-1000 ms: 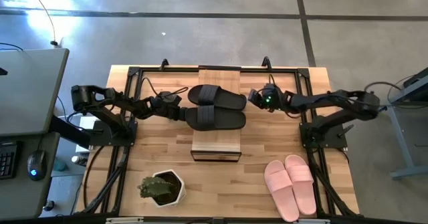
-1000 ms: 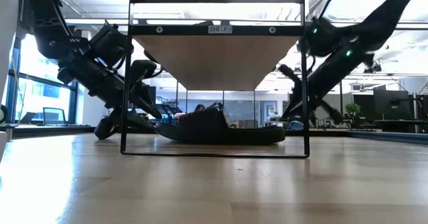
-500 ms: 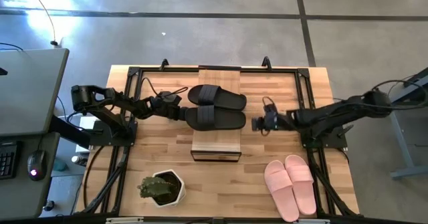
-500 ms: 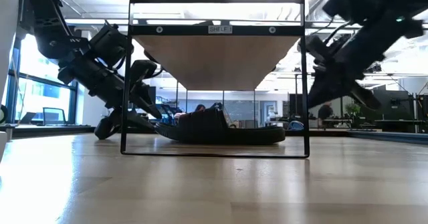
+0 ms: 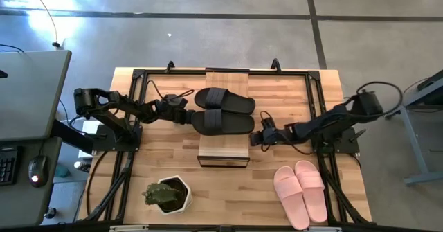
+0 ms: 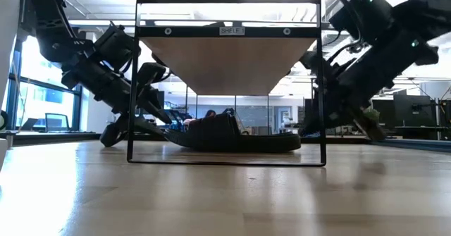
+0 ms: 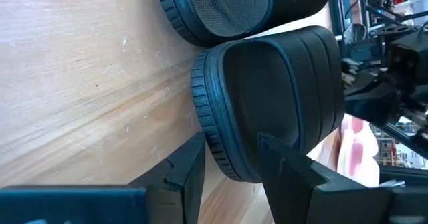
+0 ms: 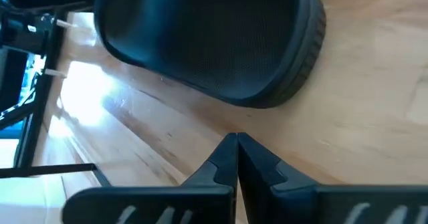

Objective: Pick and place slides into the shelf
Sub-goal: Adjust the black slippers under the shelf

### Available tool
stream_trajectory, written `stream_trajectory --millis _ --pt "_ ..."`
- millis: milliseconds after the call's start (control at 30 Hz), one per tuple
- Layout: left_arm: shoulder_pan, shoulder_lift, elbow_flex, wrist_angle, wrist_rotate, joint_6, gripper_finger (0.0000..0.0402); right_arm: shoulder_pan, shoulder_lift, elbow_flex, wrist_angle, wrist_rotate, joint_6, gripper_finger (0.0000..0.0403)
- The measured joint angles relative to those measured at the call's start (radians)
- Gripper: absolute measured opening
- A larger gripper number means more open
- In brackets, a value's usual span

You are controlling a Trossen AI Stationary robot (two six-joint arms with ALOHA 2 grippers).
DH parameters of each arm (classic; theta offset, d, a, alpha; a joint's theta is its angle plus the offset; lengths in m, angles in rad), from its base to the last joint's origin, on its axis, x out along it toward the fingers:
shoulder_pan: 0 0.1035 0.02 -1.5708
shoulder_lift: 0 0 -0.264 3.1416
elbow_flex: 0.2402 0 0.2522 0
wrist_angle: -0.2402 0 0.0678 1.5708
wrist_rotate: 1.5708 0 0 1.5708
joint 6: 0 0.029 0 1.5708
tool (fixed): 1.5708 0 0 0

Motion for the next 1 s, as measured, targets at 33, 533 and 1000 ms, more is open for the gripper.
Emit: stream_trajectory --millis 33,533,1000 --pt "0.000 0.000 0.000 0.001 0.000 -0.001 0.0122 0.003 0.019 0.000 0.021 0.001 0.006 0.0000" --pt "-0.001 0.001 0.008 0.001 -0.058 -0.009 0.0122 -0.032 0.113 0.000 0.107 0.070 0.079 0.0000" --pt "0.000 0.002 0.055 -0.013 -0.138 0.009 0.0122 -0.097 0.115 0.000 0.103 0.089 0.076 0.0000"
